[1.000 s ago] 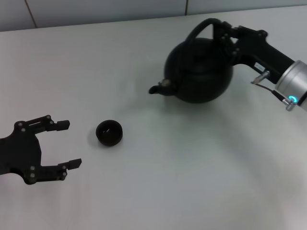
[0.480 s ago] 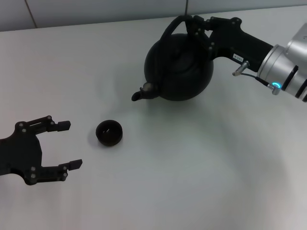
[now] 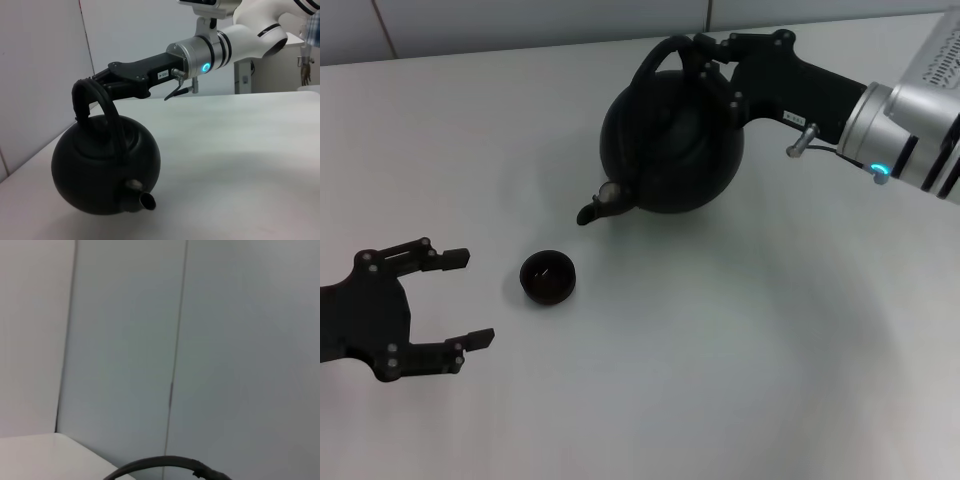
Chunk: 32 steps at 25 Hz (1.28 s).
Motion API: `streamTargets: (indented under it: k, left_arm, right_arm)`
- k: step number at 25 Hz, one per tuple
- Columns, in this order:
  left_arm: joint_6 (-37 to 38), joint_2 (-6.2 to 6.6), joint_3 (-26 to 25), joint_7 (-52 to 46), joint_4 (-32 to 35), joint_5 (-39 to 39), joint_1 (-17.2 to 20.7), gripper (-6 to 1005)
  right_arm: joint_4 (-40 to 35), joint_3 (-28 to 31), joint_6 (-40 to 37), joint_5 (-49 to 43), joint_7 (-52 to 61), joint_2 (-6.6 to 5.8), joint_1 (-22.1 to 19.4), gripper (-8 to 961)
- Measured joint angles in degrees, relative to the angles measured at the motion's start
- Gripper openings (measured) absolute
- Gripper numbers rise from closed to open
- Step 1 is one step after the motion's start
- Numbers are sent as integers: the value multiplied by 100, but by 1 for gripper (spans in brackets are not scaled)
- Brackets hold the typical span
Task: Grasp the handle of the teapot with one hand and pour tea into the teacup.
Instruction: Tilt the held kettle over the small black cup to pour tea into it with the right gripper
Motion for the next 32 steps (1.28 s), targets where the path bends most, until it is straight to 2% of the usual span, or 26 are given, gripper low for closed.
streamTargets:
  k: [16,32]
  left_arm:
    - [-87,-46,0,0,0,0,-64,842]
    - [-108,-59,0,0,0,0,-64,842]
  right_arm:
    - [-307,-871,362,33,-15,17,156,128]
    - [-507,-945,309,42,-15,26,152,129]
